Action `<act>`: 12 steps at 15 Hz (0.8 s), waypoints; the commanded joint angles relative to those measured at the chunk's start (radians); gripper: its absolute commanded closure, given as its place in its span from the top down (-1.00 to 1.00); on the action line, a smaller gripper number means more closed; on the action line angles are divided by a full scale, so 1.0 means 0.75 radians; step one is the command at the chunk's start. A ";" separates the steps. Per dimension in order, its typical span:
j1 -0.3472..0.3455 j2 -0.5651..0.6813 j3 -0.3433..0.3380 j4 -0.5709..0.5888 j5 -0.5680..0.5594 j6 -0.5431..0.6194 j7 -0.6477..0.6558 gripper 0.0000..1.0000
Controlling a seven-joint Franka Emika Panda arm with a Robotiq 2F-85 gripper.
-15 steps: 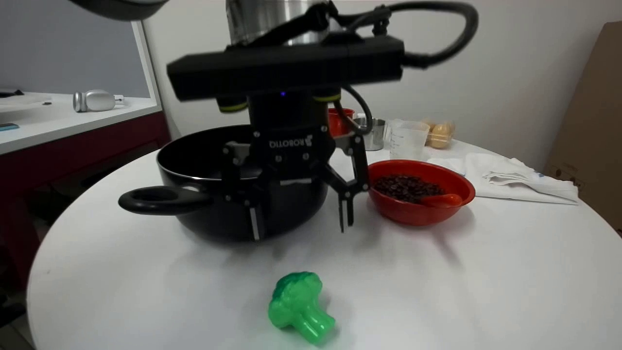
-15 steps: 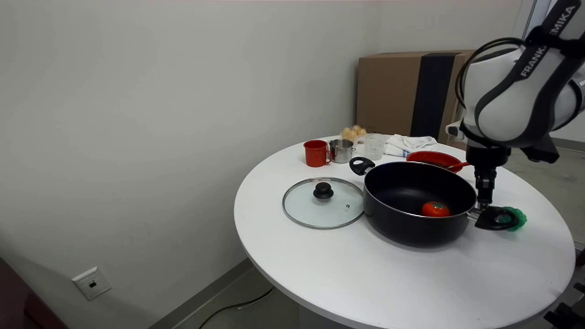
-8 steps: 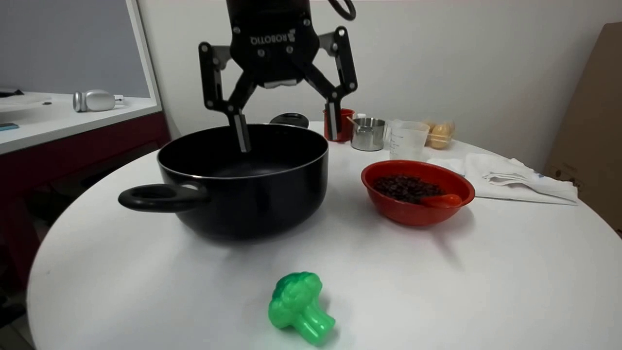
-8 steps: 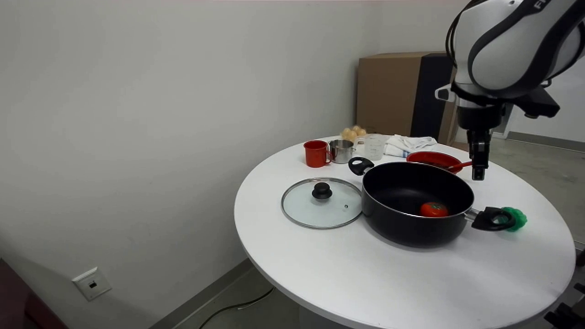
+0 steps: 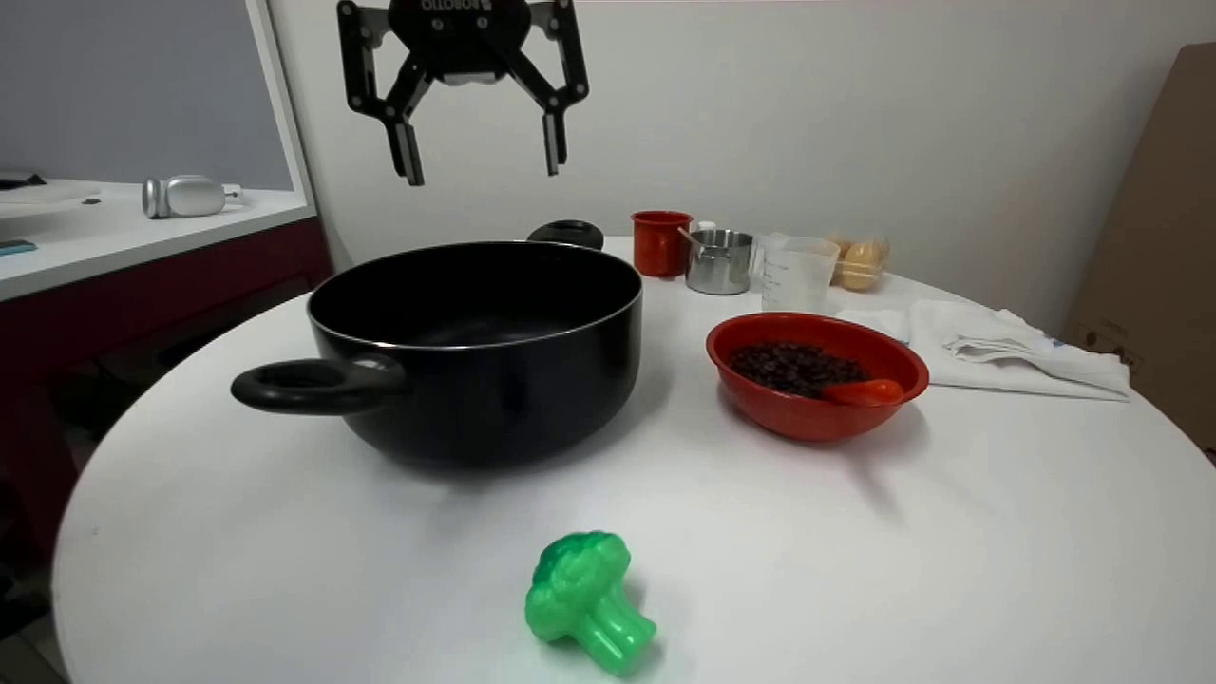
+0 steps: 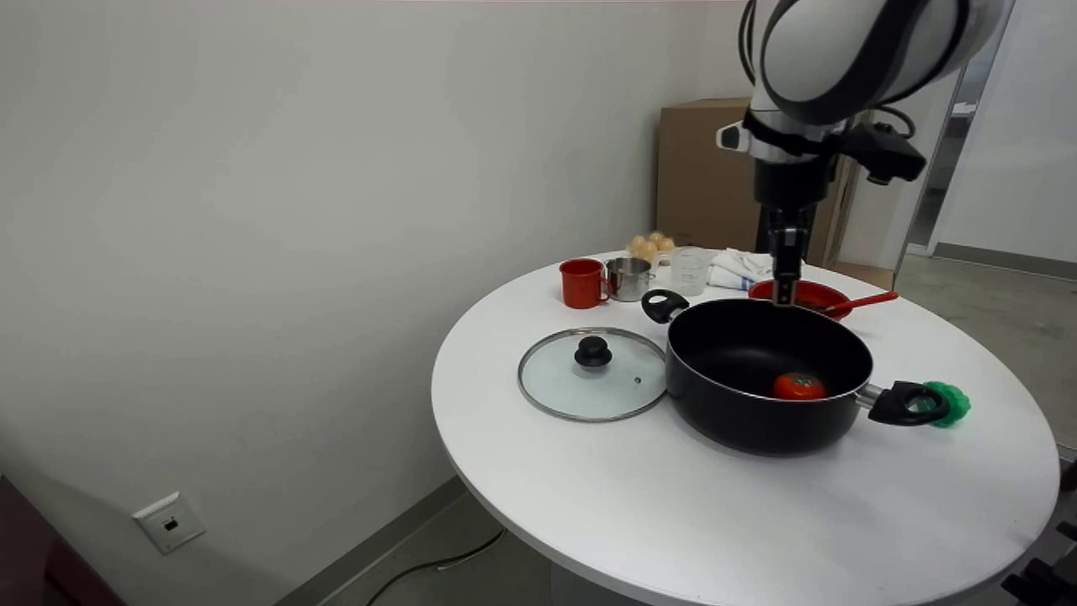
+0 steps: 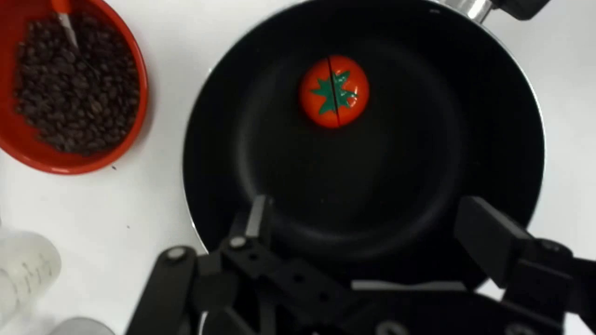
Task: Remove the glass lid from the pot, take out the broccoli and orange from the pot and place them on the table
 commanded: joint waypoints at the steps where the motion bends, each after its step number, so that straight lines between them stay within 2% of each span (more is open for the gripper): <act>1: 0.080 0.188 0.058 0.259 0.030 -0.153 0.048 1.00; 6: 0.125 0.402 0.075 0.615 -0.022 -0.450 0.090 1.00; 8: 0.127 0.443 0.065 0.713 -0.062 -0.549 0.088 1.00; 12: 0.094 0.417 0.077 0.743 -0.052 -0.599 0.037 1.00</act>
